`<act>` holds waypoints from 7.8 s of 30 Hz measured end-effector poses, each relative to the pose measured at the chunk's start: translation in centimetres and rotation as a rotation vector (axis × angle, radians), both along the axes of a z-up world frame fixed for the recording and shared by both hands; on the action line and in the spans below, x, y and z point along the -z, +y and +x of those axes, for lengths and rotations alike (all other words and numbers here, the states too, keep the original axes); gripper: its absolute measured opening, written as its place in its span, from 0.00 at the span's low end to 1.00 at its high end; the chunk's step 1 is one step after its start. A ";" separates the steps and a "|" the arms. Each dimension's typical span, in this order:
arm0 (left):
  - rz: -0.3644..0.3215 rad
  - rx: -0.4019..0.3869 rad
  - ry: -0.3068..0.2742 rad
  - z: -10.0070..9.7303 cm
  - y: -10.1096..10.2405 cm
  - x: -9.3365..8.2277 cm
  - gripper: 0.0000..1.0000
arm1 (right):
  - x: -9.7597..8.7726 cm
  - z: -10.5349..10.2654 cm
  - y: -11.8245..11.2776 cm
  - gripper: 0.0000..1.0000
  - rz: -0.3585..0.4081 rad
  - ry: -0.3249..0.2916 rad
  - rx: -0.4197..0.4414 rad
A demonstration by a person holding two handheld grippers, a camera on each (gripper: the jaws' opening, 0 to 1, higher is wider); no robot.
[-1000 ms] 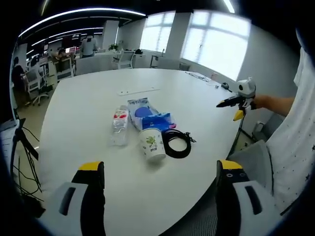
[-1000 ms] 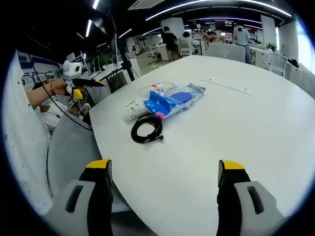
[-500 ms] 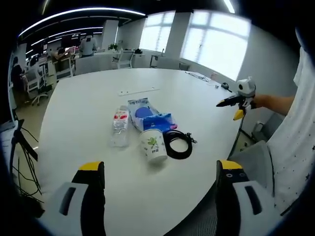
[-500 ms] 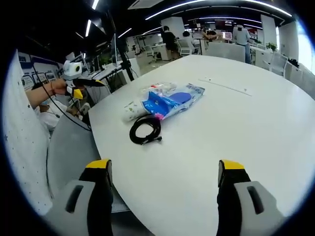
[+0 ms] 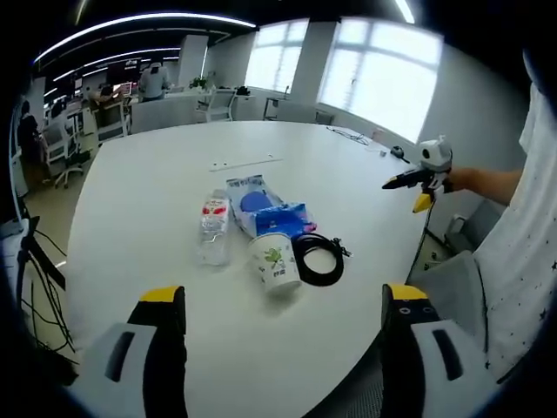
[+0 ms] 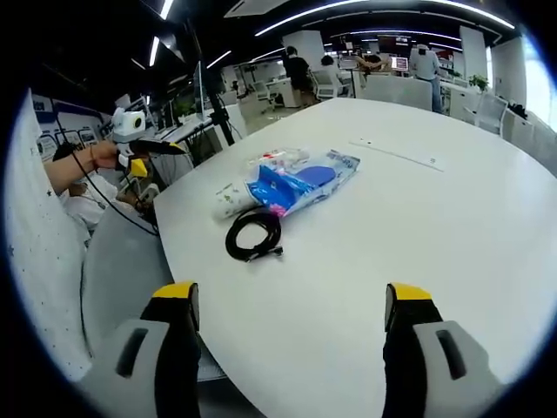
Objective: Arrange the tabletop items into an orderly group along one side of the table until the central work area is clear of visible clutter.
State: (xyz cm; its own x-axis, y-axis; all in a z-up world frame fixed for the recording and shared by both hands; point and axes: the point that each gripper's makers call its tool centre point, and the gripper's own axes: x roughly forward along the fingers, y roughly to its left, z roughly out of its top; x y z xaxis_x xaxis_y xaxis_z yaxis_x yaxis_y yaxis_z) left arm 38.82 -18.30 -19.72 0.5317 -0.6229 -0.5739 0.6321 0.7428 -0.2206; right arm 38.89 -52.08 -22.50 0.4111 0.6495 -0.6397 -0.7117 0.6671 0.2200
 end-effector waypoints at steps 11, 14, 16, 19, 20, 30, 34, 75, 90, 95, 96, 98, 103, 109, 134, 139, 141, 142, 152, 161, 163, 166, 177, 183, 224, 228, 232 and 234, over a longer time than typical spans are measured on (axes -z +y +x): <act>-0.001 0.003 -0.004 1.1 -0.2 0.0 0.95 | -0.4 1.2 0.8 0.86 0.006 -0.008 -0.001; -0.001 0.003 -0.004 1.5 -0.2 0.1 0.93 | -0.5 1.6 1.1 0.84 0.015 -0.009 0.000; -0.001 0.003 -0.005 1.8 -0.1 0.2 0.93 | -0.6 1.9 1.5 0.83 0.027 -0.009 0.004; -0.004 0.003 -0.009 2.3 -0.3 0.0 0.92 | -0.8 2.4 1.9 0.81 0.034 -0.015 0.010; -0.005 0.004 -0.011 2.5 -0.3 0.0 0.92 | -0.9 2.6 2.0 0.80 0.037 -0.016 0.012; -0.017 0.011 -0.030 4.5 -1.2 -0.5 0.89 | -1.3 4.7 3.5 0.76 0.052 -0.029 0.022; -0.021 0.019 -0.033 5.1 -1.6 -0.4 0.88 | -1.2 5.4 3.9 0.74 0.051 -0.029 0.026; -0.035 0.050 -0.017 11.2 -5.3 2.1 0.66 | 2.3 11.9 8.7 0.44 0.081 0.034 0.163; -0.008 0.087 0.013 12.4 -7.4 4.6 0.50 | 4.6 12.7 10.3 0.36 0.076 0.088 0.186; 0.012 0.090 0.029 13.0 -7.8 5.4 0.44 | 5.2 13.0 11.0 0.34 0.072 0.103 0.186; 0.017 0.092 0.030 13.0 -7.9 5.5 0.43 | 5.4 13.0 11.1 0.33 0.067 0.107 0.187; 0.024 0.096 0.039 13.2 -8.2 5.9 0.39 | 5.7 13.1 11.4 0.32 0.062 0.110 0.186; 0.046 0.089 0.080 13.4 -8.7 7.0 0.35 | 6.5 13.1 11.9 0.30 0.051 0.131 0.189; 0.064 0.065 0.118 13.9 -8.7 8.0 0.26 | 7.2 13.3 12.2 0.28 0.045 0.148 0.190; 0.086 0.028 0.209 14.0 -8.6 10.4 0.05 | 9.1 13.5 12.8 0.02 0.045 0.203 0.225; 0.081 0.025 0.208 13.9 -8.7 10.3 0.01 | 8.8 13.4 13.0 0.00 0.053 0.209 0.226; 0.074 0.022 0.207 13.9 -8.7 10.2 0.01 | 8.7 13.3 12.9 0.00 0.050 0.208 0.222; 0.072 0.024 0.204 13.9 -8.8 10.1 0.01 | 8.6 13.2 12.8 0.00 0.050 0.203 0.222; 0.049 0.023 0.179 13.8 -9.2 8.7 0.00 | 6.7 13.2 12.3 0.00 0.078 0.190 0.242; 0.023 0.008 0.151 13.8 -9.4 6.9 0.00 | 5.1 13.2 12.3 0.00 0.105 0.173 0.248; 0.026 0.014 0.145 13.7 -9.6 6.7 0.00 | 4.8 13.3 12.2 0.00 0.108 0.167 0.248; 0.017 0.015 0.137 13.7 -10.0 6.2 0.00 | 4.2 13.4 11.8 0.00 0.111 0.154 0.254; 0.008 0.039 0.093 14.3 -12.0 3.9 0.00 | 2.2 13.9 9.8 0.00 0.122 0.113 0.278; 0.010 0.058 0.072 14.8 -13.5 2.8 0.00 | 1.2 13.9 8.4 0.00 0.125 0.092 0.294; -0.015 0.219 0.041 16.2 -32.2 1.7 0.00 | -1.0 15.2 -10.0 0.00 0.024 -0.006 0.506; -0.021 0.225 0.052 16.0 -34.1 2.5 0.00 | -0.5 14.8 -12.0 0.00 0.014 0.004 0.533; -0.010 0.233 0.056 15.7 -36.0 3.2 0.00 | 0.5 14.4 -13.7 0.00 0.001 0.017 0.552; -0.002 0.240 0.058 15.5 -36.7 3.7 0.00 | 1.1 14.3 -14.5 0.00 -0.009 0.022 0.561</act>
State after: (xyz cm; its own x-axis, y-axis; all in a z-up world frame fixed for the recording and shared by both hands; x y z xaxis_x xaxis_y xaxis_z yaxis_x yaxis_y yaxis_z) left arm 54.34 -55.02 -23.38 0.3349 -0.7285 -0.5975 0.7765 0.5726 -0.2629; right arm 53.17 -66.55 -23.58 0.6784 0.3300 -0.6564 -0.2430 0.9440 0.2234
